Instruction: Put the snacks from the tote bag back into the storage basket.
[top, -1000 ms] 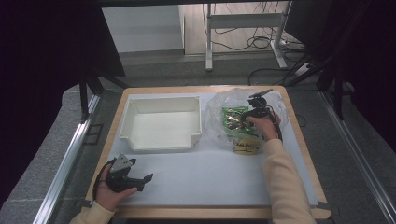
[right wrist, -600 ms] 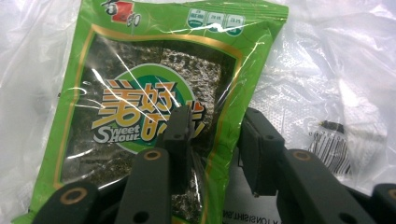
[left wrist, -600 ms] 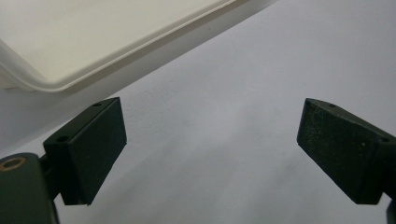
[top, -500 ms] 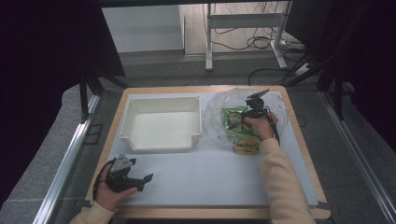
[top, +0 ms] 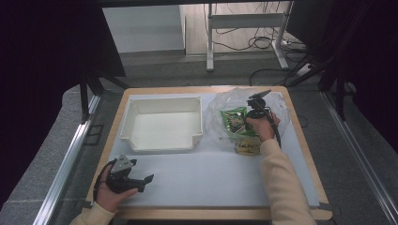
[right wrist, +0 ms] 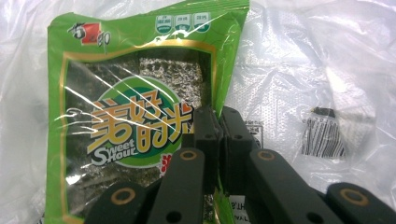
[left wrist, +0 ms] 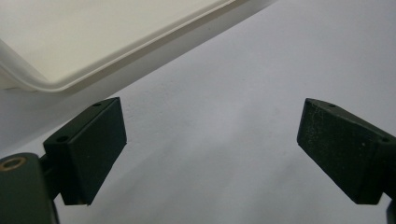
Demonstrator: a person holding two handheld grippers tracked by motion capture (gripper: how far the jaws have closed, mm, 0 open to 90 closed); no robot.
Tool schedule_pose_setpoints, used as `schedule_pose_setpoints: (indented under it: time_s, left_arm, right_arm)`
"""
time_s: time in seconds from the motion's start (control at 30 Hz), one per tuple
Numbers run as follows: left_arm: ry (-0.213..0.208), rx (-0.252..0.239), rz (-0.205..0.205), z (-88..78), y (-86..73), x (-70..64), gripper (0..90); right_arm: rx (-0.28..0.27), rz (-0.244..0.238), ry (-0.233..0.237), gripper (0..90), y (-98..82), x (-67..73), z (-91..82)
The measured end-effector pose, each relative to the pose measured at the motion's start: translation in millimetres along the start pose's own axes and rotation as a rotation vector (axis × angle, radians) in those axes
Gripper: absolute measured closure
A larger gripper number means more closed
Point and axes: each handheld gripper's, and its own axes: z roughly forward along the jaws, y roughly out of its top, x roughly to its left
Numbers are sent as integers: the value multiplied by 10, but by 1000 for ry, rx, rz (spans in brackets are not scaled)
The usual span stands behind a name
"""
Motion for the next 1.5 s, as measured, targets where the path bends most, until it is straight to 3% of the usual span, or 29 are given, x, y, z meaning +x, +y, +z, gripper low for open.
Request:
schedule_pose_setpoints:
  time_s: [0.23,0.63,1.5]
  left_arm:
    - [1,-1,0,-3,0,6,83]
    - [1,0,0,-1,1,2,83]
    - [5,1,5,-1,0,6,83]
  right_arm:
    - [-9,49,49,889,-4,-63,-35]
    - [-68,70,136,895,-44,-189,-235]
    - [-196,110,219,897,-113,-374,-619]
